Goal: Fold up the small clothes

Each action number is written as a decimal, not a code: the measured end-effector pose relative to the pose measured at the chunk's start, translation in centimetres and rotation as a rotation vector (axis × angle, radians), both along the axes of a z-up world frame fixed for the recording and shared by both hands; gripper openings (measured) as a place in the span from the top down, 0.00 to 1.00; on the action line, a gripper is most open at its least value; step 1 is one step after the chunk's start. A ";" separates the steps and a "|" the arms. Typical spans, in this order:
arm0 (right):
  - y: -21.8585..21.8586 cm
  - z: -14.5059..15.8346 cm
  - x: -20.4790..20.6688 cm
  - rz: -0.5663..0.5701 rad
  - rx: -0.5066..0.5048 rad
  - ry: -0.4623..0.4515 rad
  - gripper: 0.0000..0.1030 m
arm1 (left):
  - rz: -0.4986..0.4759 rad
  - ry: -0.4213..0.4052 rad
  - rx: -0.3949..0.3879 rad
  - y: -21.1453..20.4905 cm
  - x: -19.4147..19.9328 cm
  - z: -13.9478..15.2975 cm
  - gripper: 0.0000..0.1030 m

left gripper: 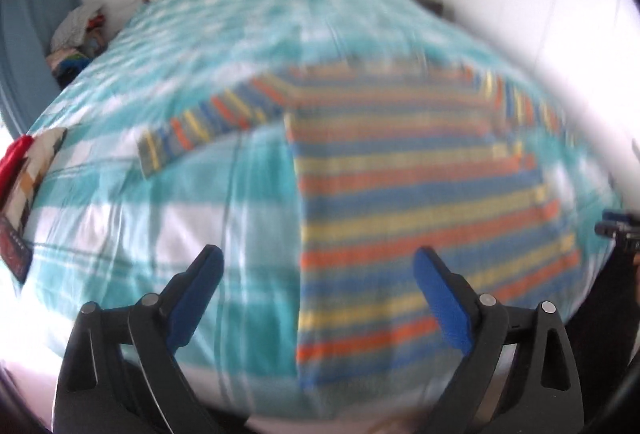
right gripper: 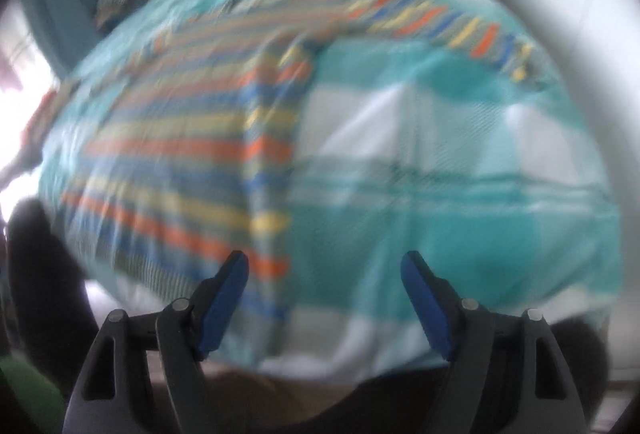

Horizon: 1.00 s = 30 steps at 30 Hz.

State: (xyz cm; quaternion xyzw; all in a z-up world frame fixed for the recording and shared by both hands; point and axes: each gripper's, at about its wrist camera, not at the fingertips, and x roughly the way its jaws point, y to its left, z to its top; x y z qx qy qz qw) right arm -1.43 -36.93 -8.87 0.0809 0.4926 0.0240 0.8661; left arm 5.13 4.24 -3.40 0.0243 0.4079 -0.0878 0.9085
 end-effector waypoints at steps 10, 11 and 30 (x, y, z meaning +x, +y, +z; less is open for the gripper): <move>-20.5 0.3 9.3 -0.467 0.292 -0.143 0.31 | 0.218 -0.052 -0.069 3.1 6.5 -6.6 0.07; -21.7 -0.7 10.3 -0.489 0.305 -0.114 0.33 | 0.241 -0.003 -0.060 3.6 6.9 -7.4 0.07; -26.8 -3.5 13.1 -0.566 0.244 -0.111 0.78 | 0.301 0.066 -0.142 4.7 8.0 -9.2 0.07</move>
